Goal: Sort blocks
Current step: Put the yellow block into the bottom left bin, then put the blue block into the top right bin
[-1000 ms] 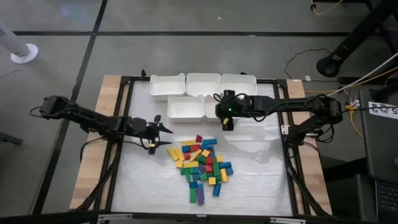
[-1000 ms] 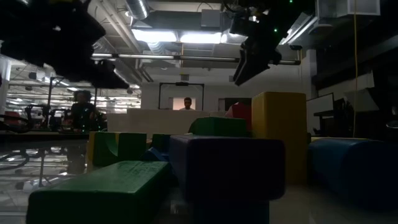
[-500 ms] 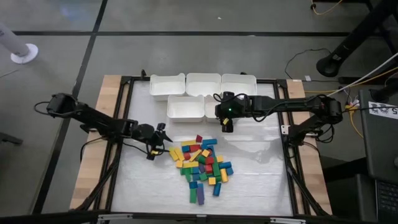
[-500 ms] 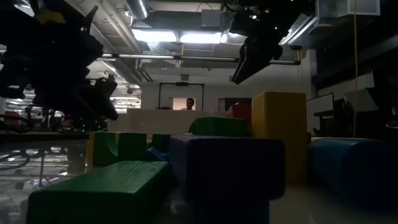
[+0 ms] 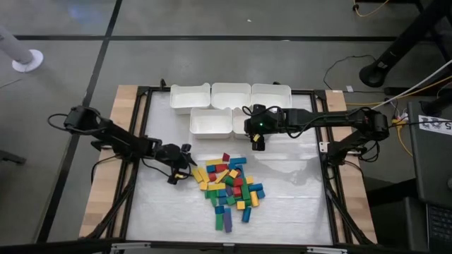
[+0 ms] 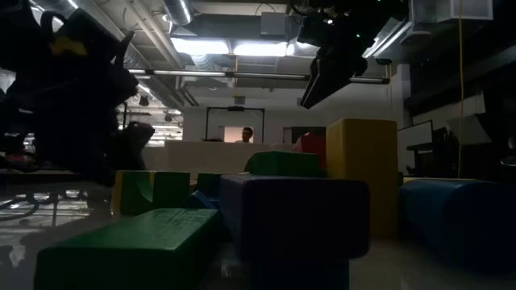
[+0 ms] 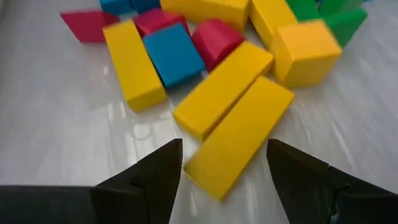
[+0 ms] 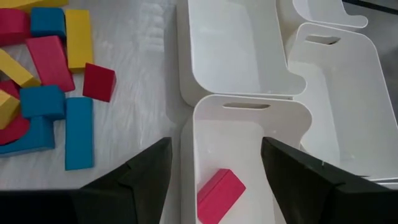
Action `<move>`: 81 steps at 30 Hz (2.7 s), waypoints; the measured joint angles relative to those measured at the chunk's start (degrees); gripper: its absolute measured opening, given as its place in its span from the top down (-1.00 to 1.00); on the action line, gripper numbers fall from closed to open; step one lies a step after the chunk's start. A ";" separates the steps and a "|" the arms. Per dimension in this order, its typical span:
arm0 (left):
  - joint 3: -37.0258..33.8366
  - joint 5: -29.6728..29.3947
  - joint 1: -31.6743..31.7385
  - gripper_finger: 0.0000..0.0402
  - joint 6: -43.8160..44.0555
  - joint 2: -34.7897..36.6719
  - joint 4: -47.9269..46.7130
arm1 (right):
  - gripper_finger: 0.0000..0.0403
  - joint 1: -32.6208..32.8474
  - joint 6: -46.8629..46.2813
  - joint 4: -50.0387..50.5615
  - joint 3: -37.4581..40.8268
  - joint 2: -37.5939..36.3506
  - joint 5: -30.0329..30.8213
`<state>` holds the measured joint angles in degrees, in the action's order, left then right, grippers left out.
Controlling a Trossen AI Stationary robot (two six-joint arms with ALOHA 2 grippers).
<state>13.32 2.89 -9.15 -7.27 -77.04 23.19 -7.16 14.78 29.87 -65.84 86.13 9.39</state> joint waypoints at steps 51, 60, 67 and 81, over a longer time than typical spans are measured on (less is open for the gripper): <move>5.31 -11.24 11.42 0.49 1.24 11.35 3.09 | -0.23 0.07 -15.13 10.79 -2.86 0.04 -15.06; 5.31 -14.18 20.13 0.48 1.23 11.32 2.96 | -0.23 5.28 -17.37 10.77 -2.86 0.04 -14.78; 5.31 -14.18 22.29 0.35 1.25 11.32 2.67 | -0.23 11.24 -17.81 10.49 -2.86 0.47 -7.44; 5.31 -14.15 22.34 0.08 4.09 11.30 2.74 | -0.23 18.34 -10.18 13.51 -2.86 5.99 -5.88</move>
<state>18.63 -11.27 13.19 -3.18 -65.73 25.93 11.19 4.60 43.38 -68.71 92.11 3.51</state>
